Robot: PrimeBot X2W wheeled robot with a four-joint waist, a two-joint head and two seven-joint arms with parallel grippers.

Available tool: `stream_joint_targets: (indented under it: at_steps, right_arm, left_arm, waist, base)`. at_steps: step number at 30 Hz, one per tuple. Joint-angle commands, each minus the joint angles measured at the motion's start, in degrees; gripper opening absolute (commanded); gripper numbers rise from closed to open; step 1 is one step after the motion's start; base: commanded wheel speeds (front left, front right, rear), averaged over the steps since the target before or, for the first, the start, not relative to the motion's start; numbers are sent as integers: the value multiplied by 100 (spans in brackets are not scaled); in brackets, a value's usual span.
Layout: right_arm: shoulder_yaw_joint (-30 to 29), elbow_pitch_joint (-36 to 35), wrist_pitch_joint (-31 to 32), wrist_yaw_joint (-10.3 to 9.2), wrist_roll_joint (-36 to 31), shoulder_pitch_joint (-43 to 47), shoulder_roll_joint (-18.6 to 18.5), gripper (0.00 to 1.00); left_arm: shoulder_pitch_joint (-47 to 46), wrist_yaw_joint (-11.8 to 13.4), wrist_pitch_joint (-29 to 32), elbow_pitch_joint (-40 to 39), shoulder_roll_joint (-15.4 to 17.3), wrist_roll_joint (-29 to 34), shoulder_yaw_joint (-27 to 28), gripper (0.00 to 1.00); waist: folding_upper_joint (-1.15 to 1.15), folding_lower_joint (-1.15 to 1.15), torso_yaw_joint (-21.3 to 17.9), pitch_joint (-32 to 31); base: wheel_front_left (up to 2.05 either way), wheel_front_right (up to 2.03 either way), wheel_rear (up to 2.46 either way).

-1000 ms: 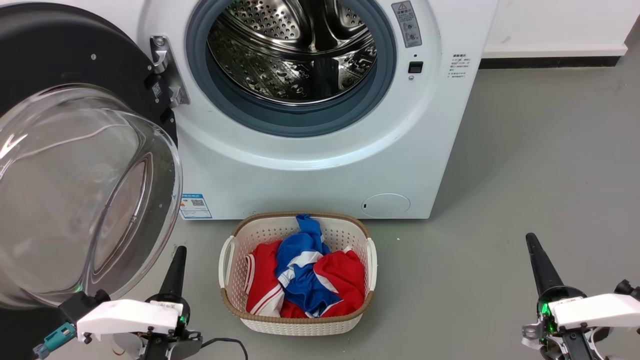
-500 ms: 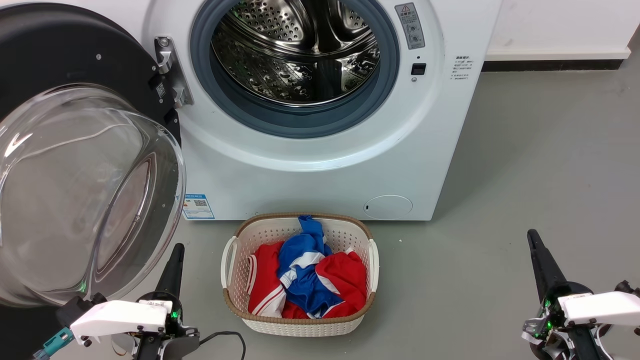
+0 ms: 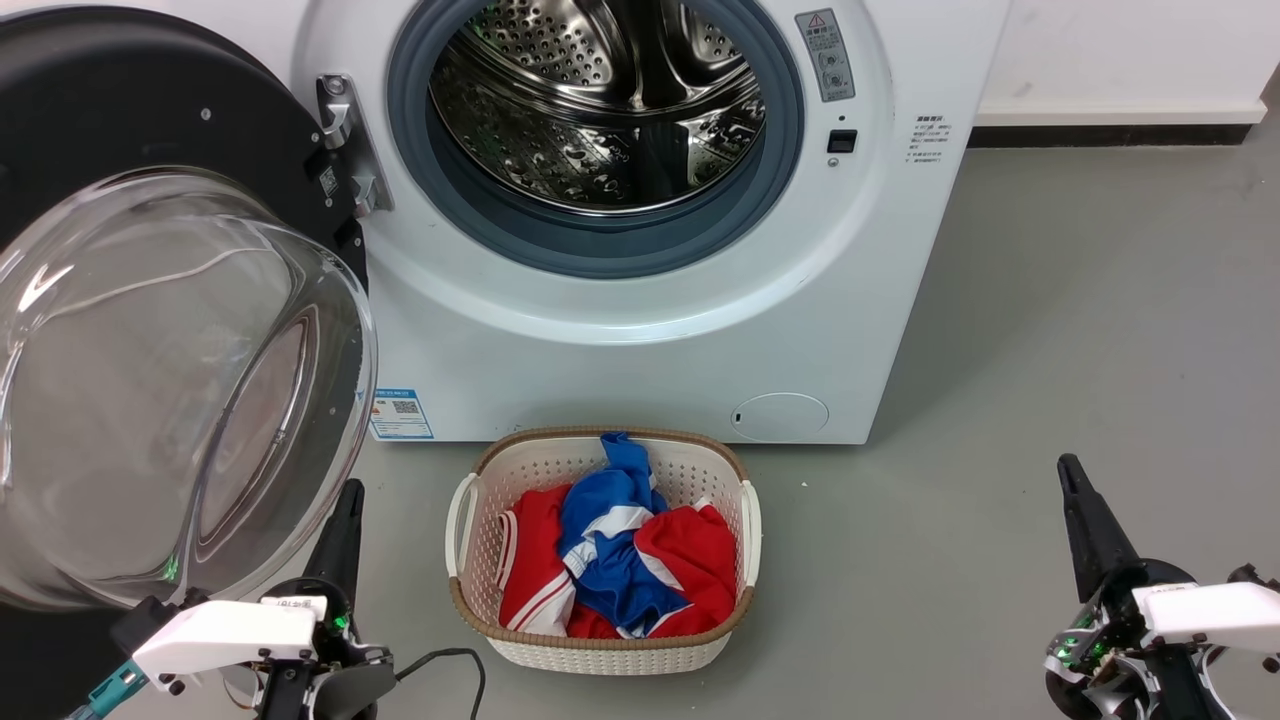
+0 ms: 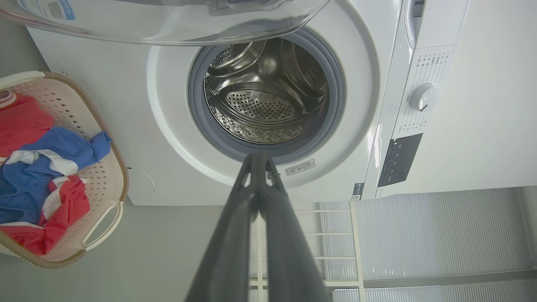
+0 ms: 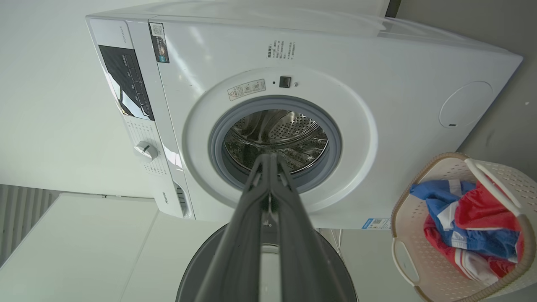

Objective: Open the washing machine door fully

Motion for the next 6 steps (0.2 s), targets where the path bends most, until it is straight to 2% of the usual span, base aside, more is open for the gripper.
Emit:
stream_joint_targets:
  at_steps: [1, 6]
  right_arm:
    - [-13, 13, 43, 2, 118, -125, -12, 0]
    - [-26, 40, 70, 2, 314, -119, -9, 0]
  left_arm:
    - [-67, -45, 47, 7, -13, -103, 30, 0]
    - [-76, -73, 87, 19, -36, -282, 71, 0]
  waist:
    - [0, 0, 3, -2]
    - [0, 0, 16, -10]
  base:
    - [0, 0, 0]
    - [0, 0, 0]
